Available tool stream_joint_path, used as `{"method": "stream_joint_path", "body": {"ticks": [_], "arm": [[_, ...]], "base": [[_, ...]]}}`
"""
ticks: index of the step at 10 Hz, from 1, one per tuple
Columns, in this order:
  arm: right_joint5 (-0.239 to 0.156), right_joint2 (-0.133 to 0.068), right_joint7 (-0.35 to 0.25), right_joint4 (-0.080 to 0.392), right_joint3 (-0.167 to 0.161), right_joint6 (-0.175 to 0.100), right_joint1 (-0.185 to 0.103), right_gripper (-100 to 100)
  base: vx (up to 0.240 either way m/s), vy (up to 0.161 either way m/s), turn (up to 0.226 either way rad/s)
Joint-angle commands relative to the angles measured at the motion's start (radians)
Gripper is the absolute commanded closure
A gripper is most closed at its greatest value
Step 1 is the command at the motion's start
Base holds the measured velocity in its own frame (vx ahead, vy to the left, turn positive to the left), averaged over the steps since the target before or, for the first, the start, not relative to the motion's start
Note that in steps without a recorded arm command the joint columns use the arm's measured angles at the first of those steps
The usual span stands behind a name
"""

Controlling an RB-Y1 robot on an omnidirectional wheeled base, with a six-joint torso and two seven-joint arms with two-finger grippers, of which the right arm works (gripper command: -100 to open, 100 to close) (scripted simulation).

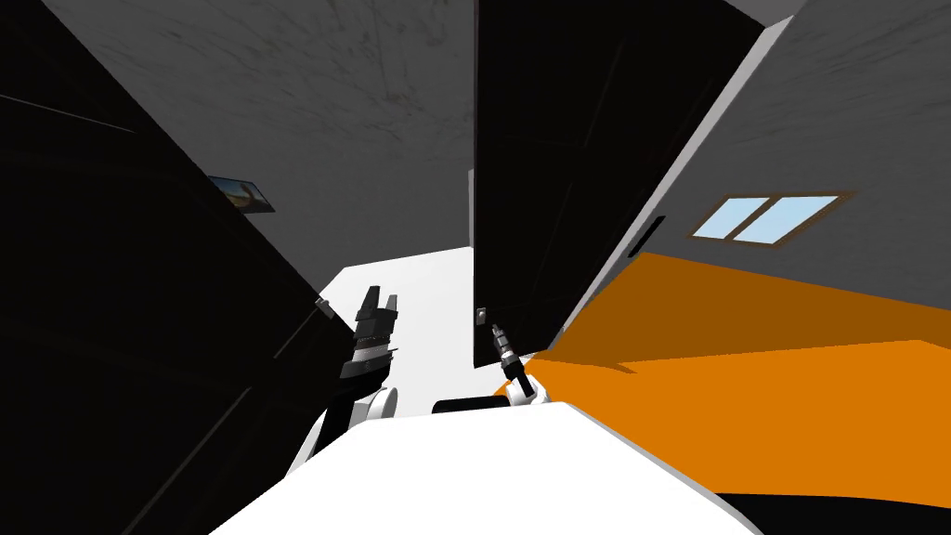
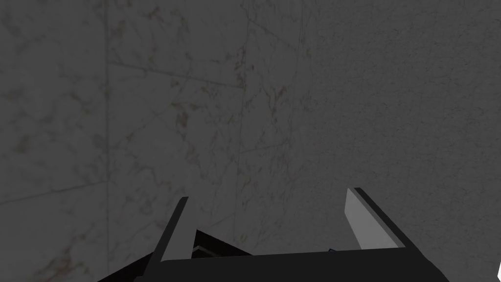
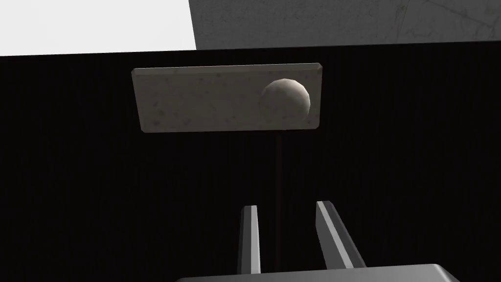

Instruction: Push the door open

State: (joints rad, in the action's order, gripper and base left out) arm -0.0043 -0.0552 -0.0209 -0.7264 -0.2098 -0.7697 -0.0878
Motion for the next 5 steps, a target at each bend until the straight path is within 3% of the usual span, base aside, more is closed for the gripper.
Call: {"method": "stream_joint_path", "body": {"ticks": [1,3,4,5], "arm": [[-0.004,0.007,-0.002,-0.005,0.002,0.004,0.002,-100],[-0.01,0.028,-0.005,-0.014,0.004,0.01,0.006,-100],[-0.009,0.021,-0.004,0.0,0.004,0.003,0.0,-100],[-0.011,0.012,-0.002,0.004,0.008,-0.003,-0.001,-100]], "base": [[-0.25,0.026,-0.049],[-0.279,0.049,-0.072],[-0.119,0.035,-0.018],[0.104,0.052,0.029]]}}
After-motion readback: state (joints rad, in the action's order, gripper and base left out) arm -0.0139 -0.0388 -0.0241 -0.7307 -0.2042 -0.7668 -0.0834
